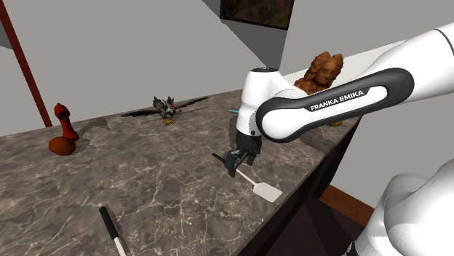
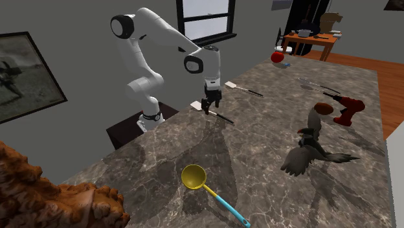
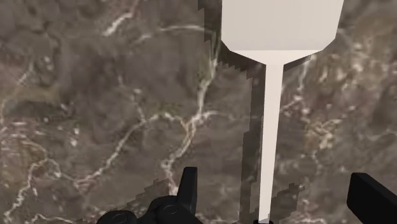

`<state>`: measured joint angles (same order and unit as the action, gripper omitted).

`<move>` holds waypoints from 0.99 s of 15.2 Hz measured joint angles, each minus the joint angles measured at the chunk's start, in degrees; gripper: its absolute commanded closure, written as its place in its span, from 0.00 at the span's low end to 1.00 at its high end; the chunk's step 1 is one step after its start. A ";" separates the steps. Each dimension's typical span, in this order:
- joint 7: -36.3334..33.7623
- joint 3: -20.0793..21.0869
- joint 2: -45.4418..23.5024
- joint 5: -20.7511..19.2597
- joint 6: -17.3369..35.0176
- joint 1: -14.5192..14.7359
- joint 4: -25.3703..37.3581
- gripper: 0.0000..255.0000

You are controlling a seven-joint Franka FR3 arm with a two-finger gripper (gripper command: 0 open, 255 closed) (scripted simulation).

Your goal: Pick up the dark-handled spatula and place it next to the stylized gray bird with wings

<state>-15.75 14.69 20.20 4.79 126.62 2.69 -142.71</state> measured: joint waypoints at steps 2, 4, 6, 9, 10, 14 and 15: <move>0.00 0.01 -0.15 -0.02 0.28 -0.02 -0.11 0.00; -0.02 0.03 -0.17 -0.02 0.34 -0.01 -0.14 0.00; -0.02 0.03 -0.18 -0.02 0.35 -0.01 -0.14 1.00; -0.02 0.03 -0.18 -0.02 0.35 -0.01 -0.14 1.00; -0.02 0.03 -0.18 -0.02 0.35 -0.01 -0.14 1.00; -0.02 0.03 -0.18 -0.02 0.35 -0.01 -0.14 1.00; -0.02 0.03 -0.18 -0.02 0.35 -0.01 -0.14 1.00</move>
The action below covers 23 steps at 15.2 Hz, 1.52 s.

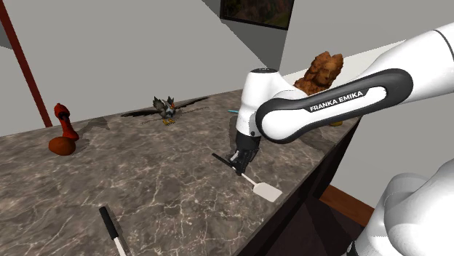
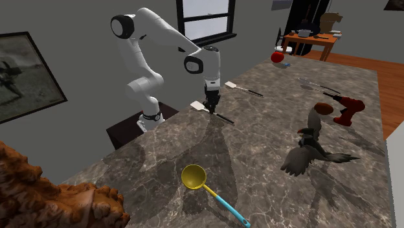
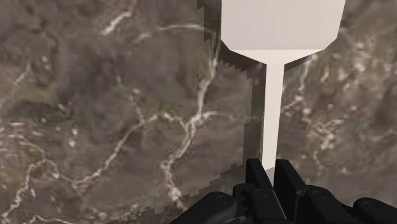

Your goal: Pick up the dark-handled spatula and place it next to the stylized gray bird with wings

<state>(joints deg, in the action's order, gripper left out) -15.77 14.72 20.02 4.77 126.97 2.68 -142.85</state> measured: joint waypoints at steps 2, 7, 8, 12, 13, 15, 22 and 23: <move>0.04 -0.05 0.09 -0.02 -0.39 -0.02 0.30 1.00; 0.26 -0.42 1.78 0.12 -4.29 0.05 2.56 1.00; 0.31 -0.51 2.11 0.13 -5.15 0.04 3.10 1.00; 0.42 -0.79 2.87 0.08 -8.29 0.00 5.47 1.00; 0.39 -0.83 3.18 0.10 -9.35 0.02 6.24 1.00; 0.32 -0.87 3.39 0.08 -10.72 0.03 7.41 1.00; 0.49 -1.36 4.52 -0.03 -16.37 -0.06 11.93 1.00; 0.51 -1.41 4.72 -0.03 -17.00 -0.06 12.35 1.00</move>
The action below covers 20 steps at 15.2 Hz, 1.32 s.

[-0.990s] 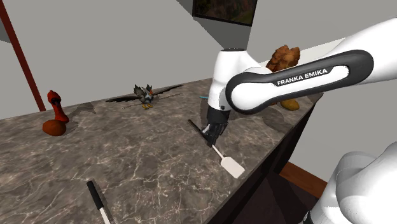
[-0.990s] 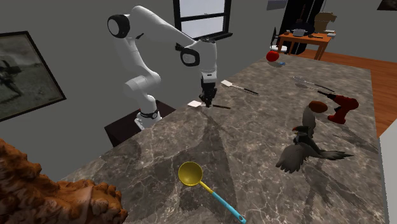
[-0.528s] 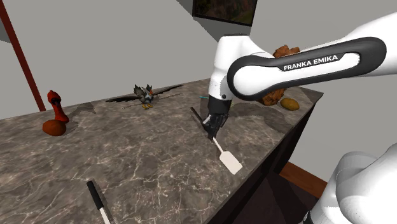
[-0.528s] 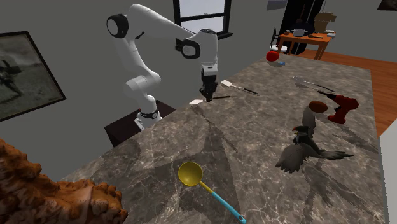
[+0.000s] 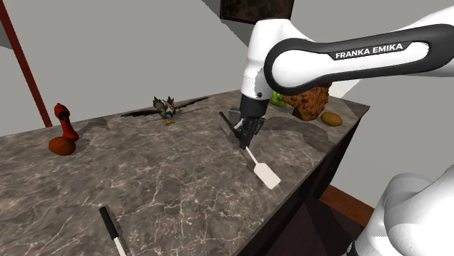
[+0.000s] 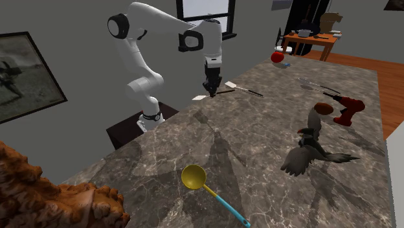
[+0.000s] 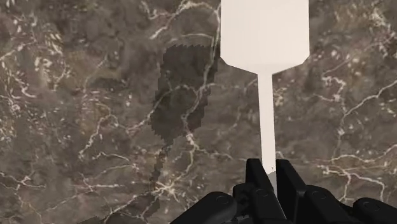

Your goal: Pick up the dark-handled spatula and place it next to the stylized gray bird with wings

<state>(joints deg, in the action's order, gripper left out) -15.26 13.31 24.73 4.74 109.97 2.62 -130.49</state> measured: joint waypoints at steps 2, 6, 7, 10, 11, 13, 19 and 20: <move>0.11 -0.20 0.04 -0.11 -1.81 -0.10 1.78 1.00; 0.06 -0.35 0.08 -0.22 -4.87 -0.17 4.79 1.00; -0.03 -0.33 -0.01 -0.25 -5.56 -0.16 5.58 1.00; 0.09 -0.55 0.10 -0.34 -7.60 -0.25 7.49 1.00; 0.08 -0.59 0.20 -0.34 -8.38 -0.25 8.17 1.00; 0.01 -0.61 -0.41 -0.50 -9.85 -0.35 10.26 1.00; 0.07 -0.92 -0.78 -0.71 -14.68 -0.51 15.44 1.00; -0.01 -0.88 -1.12 -0.77 -15.25 -0.54 16.35 1.00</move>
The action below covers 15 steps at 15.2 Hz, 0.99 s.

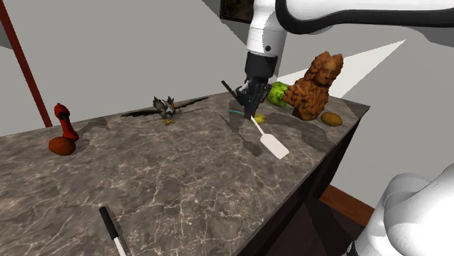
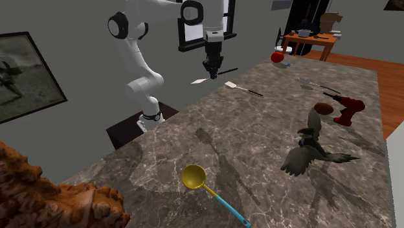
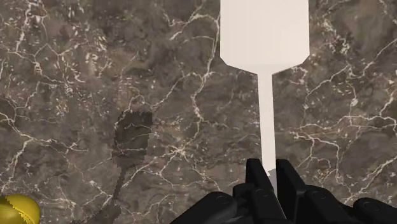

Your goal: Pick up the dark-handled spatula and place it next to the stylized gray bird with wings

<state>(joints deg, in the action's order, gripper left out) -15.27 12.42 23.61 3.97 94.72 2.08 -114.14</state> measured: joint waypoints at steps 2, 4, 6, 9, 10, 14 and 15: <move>-0.55 0.50 -3.02 -0.47 -0.17 -0.17 3.16 1.00; -0.86 0.88 -7.23 -1.31 -0.24 -0.51 7.37 1.00; -1.29 1.27 -11.47 -2.21 0.00 -0.73 11.23 1.00; -2.51 2.15 -18.62 -3.90 -0.80 -0.63 19.00 1.00; -2.49 2.19 -21.24 -4.54 -1.40 -0.70 22.12 1.00; -4.51 3.19 -32.81 -7.72 -4.29 0.68 36.16 1.00; -4.75 3.27 -35.54 -8.48 -5.26 1.12 39.74 1.00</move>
<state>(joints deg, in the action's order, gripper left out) -20.01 15.70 -11.93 -4.51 89.46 3.20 -74.39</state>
